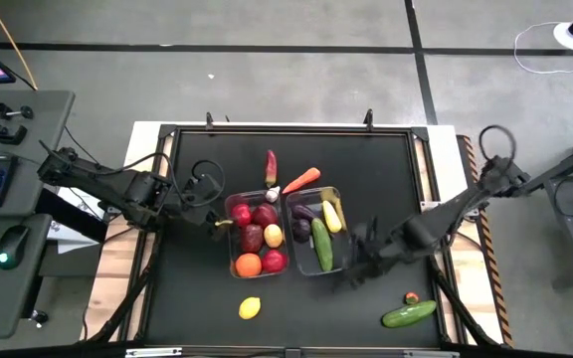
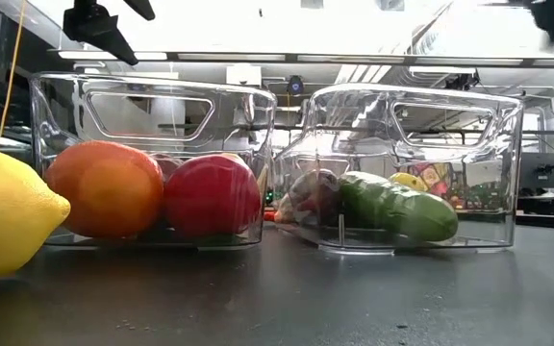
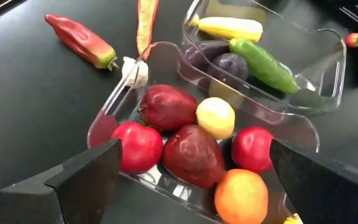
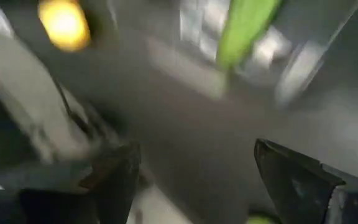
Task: Sort produce into baskets
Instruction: Put the carrot into the right transparent bin
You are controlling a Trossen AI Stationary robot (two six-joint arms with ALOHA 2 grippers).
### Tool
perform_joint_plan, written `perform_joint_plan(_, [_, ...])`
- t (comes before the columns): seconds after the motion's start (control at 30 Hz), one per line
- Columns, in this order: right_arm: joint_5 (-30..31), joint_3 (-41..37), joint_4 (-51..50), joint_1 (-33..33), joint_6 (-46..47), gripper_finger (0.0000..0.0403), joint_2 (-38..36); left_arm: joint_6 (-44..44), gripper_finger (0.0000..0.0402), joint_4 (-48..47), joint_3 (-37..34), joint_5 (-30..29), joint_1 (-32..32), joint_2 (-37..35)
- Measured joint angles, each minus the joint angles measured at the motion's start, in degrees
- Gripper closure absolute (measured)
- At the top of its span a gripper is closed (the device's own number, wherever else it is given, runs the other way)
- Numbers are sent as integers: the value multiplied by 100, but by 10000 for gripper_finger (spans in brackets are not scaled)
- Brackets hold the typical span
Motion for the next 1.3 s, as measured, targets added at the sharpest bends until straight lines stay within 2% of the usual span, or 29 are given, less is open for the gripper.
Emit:
perform_joint_plan(0.13, [1501,909,-1100,-609,-181,99,-184,237,5,5,0,2,5,0])
perform_joint_plan(0.2, [1909,1236,-1378,-1132,-576,99,-181,432,5,29,0,3,4,0])
perform_joint_plan(0.27, [1950,1421,-1291,-1769,-1166,99,-148,620,5,50,0,2,4,0])
perform_joint_plan(0.4, [1345,1464,-892,-3188,-2356,99,33,845,5,59,0,-42,4,0])
perform_joint_plan(0.53, [525,1315,-403,-4586,-3048,99,368,841,5,286,0,-137,77,0])
perform_joint_plan(0.67, [-365,1234,241,-5593,-3614,99,987,643,5,635,0,-269,236,0])
perform_joint_plan(0.83, [-1600,1232,927,-6072,-3955,99,1884,-101,5,815,0,-788,510,0])
perform_joint_plan(1.0, [-2124,1232,1085,-6091,-4171,99,2574,-884,5,813,0,-1066,767,0])
perform_joint_plan(1.13, [-2105,1230,855,-6070,-4351,99,2764,-1047,5,808,0,-1062,809,0])
perform_joint_plan(1.3, [-1434,1227,556,-6070,-4324,99,2735,-530,5,756,0,-1088,897,79])
